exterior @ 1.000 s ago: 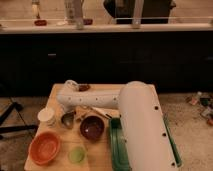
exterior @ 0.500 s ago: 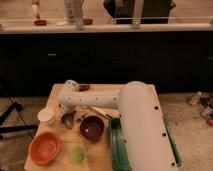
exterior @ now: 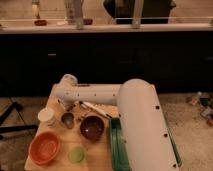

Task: Wipe red bowl with eraser

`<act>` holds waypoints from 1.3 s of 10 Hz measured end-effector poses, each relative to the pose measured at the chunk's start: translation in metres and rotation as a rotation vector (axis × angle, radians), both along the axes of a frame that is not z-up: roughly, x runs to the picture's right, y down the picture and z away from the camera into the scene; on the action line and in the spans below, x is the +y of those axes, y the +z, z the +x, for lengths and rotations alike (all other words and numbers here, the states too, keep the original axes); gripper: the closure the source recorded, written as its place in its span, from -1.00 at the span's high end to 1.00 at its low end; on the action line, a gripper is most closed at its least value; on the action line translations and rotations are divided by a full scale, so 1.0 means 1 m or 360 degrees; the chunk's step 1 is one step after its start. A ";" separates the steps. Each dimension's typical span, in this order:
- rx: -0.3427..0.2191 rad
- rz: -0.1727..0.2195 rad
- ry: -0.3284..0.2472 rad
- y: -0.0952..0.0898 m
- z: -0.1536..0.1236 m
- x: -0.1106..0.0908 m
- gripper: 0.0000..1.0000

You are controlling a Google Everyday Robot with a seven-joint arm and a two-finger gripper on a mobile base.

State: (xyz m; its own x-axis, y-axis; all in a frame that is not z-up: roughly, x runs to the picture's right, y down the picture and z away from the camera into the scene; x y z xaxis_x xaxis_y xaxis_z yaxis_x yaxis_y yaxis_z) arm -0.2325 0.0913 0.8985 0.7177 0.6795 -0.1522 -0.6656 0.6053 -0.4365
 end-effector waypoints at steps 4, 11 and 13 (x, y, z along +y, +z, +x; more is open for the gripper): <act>-0.0110 0.0105 -0.0051 -0.045 0.007 -0.029 -1.00; -0.0545 0.0164 -0.0375 -0.143 0.010 0.010 -1.00; -0.0672 0.0135 -0.0494 -0.166 0.006 0.036 -1.00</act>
State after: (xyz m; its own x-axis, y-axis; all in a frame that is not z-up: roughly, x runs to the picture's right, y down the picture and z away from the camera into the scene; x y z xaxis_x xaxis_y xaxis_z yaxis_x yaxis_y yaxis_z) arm -0.2262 0.1269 0.7327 0.8738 0.4230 0.2399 -0.2265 0.7906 -0.5689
